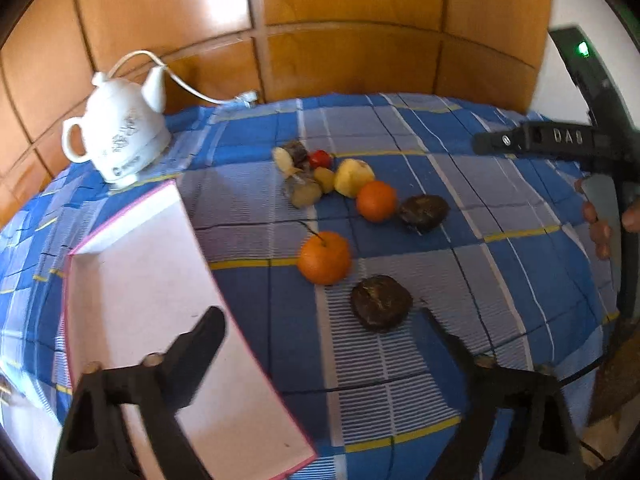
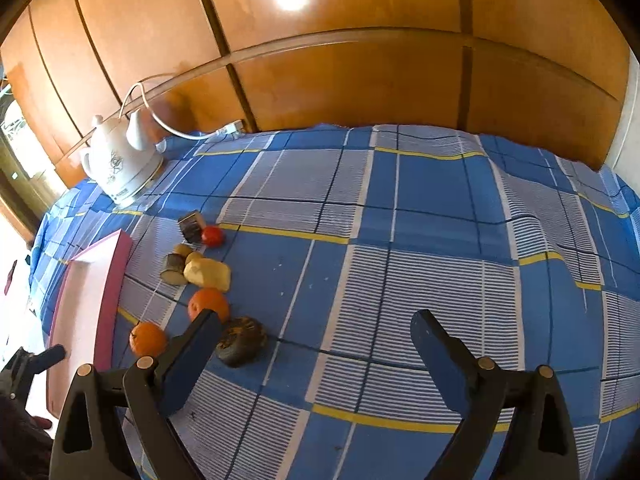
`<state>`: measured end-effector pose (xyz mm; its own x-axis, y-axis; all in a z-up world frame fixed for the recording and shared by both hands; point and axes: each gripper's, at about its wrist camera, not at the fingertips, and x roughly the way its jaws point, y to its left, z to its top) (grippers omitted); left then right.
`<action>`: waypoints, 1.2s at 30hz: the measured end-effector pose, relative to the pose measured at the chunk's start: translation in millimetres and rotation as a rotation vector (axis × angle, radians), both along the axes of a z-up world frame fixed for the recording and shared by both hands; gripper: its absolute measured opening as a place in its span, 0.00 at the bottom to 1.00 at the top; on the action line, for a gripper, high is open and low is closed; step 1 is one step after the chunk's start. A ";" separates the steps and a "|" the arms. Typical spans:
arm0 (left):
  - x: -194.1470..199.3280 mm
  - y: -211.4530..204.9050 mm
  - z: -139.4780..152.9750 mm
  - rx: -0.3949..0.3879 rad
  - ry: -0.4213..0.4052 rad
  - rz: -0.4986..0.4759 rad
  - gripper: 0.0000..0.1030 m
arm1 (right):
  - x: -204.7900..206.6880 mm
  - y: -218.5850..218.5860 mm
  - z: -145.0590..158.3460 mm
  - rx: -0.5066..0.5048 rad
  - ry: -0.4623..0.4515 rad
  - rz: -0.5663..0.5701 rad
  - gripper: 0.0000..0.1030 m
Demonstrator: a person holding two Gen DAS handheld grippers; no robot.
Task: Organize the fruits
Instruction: 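Grasp the dark brown round fruit with the left gripper, then place the dark brown fruit in the pink tray and open the left gripper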
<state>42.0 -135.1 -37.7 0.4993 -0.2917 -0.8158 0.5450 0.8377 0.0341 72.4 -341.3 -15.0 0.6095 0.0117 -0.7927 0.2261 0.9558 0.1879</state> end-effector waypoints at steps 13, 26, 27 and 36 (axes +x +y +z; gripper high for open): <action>26.9 -54.3 -51.1 0.044 0.144 -0.032 0.57 | -1.1 -8.7 -0.9 0.039 0.004 -0.038 0.94; 6.6 -4.1 -8.7 -0.170 0.072 -0.007 0.47 | 7.6 13.9 -23.8 0.021 0.084 0.071 0.73; 8.0 6.1 -3.7 -0.189 0.068 0.014 0.47 | 8.0 17.4 -25.4 0.018 0.088 0.086 0.72; 36.3 97.7 2.1 -0.225 0.066 0.271 0.47 | 19.1 53.1 -25.9 -0.006 0.086 0.202 0.66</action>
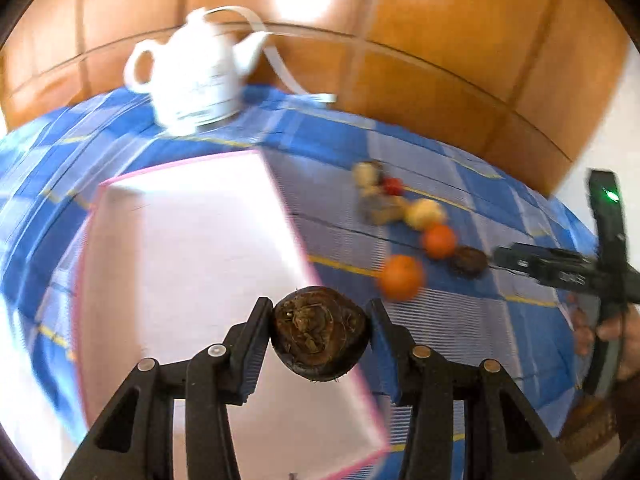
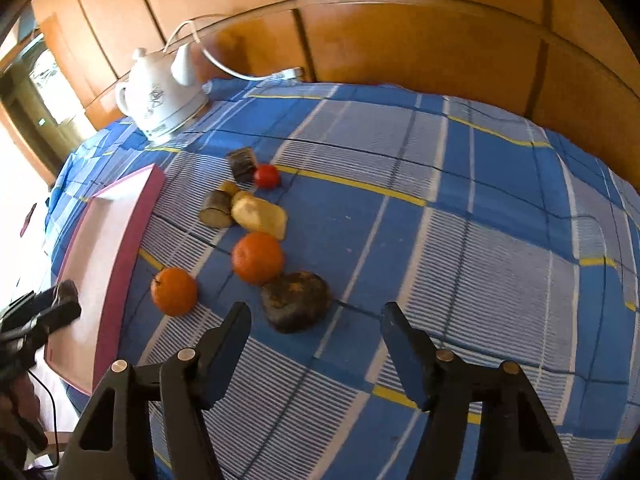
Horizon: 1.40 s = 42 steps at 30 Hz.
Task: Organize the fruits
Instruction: 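Place the dark brown fruit in the pink tray and open the left gripper, then grasp an orange with the right gripper and drop it into the tray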
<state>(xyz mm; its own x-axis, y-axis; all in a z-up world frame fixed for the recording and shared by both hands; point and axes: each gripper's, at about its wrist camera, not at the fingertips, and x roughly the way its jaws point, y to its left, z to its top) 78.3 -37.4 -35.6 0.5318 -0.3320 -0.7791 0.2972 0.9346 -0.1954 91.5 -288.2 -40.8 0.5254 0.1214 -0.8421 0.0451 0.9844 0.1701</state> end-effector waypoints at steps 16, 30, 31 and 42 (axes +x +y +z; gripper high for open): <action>57.8 78.0 -22.6 0.123 0.013 0.247 0.47 | 68.2 70.3 -38.7 -0.265 0.115 0.187 0.39; 17.8 84.8 1.4 0.111 -0.098 0.369 0.73 | 61.4 73.2 -32.8 -0.254 0.079 0.161 0.38; 13.2 83.7 4.1 0.112 -0.106 0.372 0.73 | 59.1 74.1 -31.5 -0.254 0.072 0.160 0.38; -24.0 65.7 18.9 0.128 -0.167 0.339 0.80 | 34.6 77.6 -10.9 -0.204 -0.015 0.117 0.38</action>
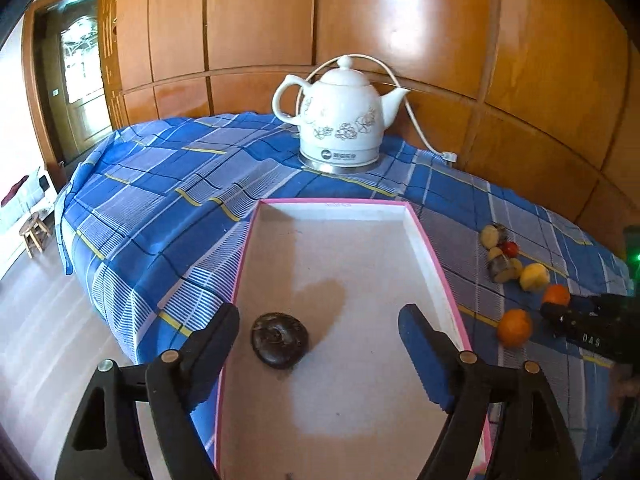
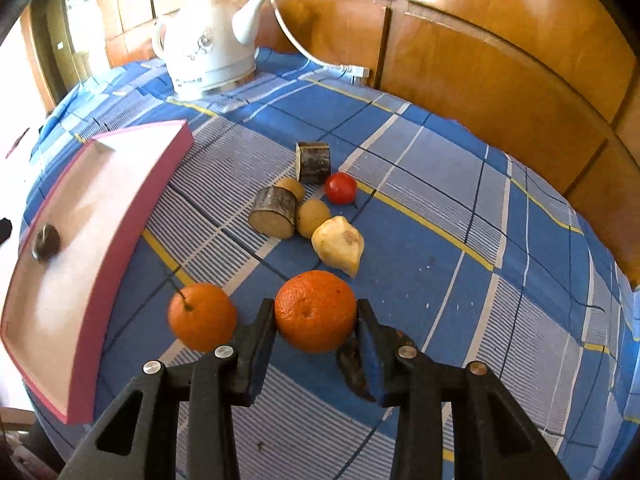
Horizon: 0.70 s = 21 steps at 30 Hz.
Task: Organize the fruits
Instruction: 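Grasp an orange with the right gripper and drop it into the tray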
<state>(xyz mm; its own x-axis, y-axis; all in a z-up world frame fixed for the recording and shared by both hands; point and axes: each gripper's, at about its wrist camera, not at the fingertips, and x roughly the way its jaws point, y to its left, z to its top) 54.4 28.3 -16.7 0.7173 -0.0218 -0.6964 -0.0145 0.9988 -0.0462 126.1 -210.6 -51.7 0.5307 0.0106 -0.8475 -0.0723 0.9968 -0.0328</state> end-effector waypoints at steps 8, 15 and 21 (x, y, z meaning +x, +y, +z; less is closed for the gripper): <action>-15.1 -7.7 -1.4 0.001 0.006 -0.020 0.81 | -20.1 10.8 22.6 0.061 -0.078 -0.002 0.38; -21.5 -6.1 -2.2 -0.011 0.009 -0.019 0.81 | -33.3 43.1 29.0 0.103 -0.091 0.089 0.38; -25.5 -2.5 -0.8 -0.017 0.001 -0.010 0.83 | -35.9 74.2 23.4 0.136 -0.065 0.167 0.38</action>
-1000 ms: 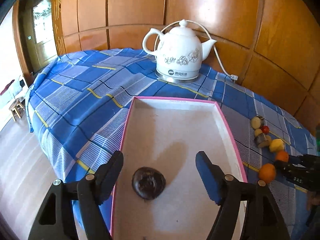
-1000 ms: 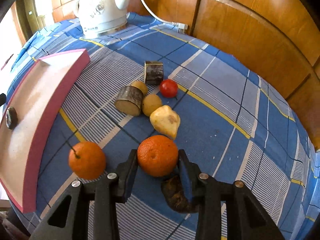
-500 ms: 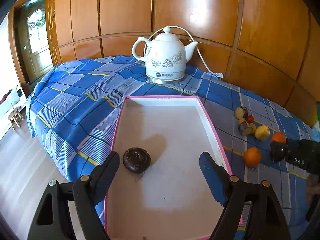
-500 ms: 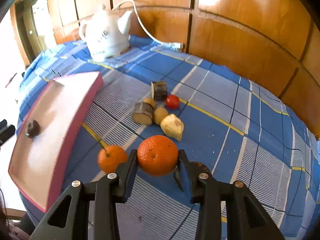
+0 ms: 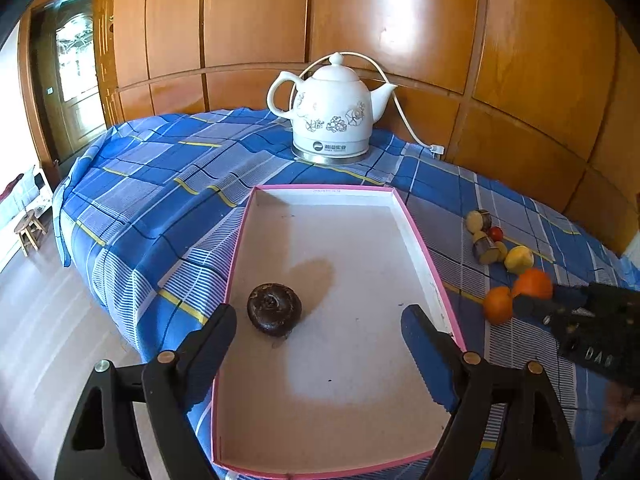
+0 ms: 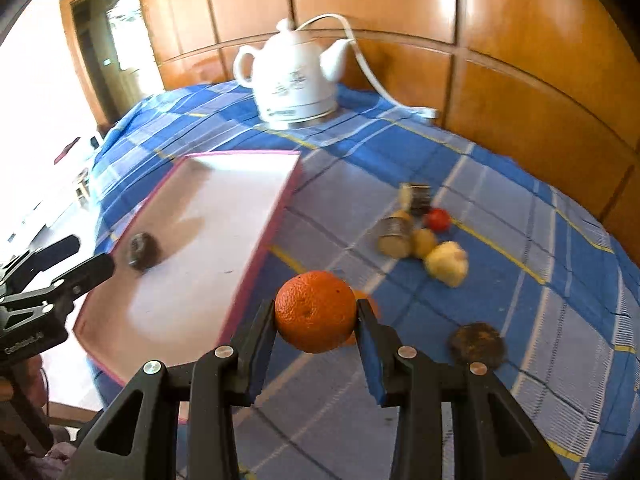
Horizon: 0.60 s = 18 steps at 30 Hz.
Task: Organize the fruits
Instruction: 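Grasp an orange with the right gripper and drop it into the tray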
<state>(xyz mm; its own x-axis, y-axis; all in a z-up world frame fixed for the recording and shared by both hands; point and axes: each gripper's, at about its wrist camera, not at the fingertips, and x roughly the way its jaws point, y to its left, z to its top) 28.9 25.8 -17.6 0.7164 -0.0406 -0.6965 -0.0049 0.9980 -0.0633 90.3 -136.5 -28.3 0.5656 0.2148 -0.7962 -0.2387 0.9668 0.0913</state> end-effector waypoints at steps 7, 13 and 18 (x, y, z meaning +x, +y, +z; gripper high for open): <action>-3.6 4.8 2.9 -0.005 -0.018 0.011 0.83 | -0.1 33.2 -5.7 0.058 0.037 0.084 0.38; -6.5 8.6 4.7 -0.007 -0.029 0.019 0.83 | 15.0 61.2 -15.3 0.087 0.090 0.131 0.38; -8.1 15.3 6.5 -0.016 -0.037 0.038 0.83 | 34.4 75.4 -22.4 0.140 0.136 0.131 0.38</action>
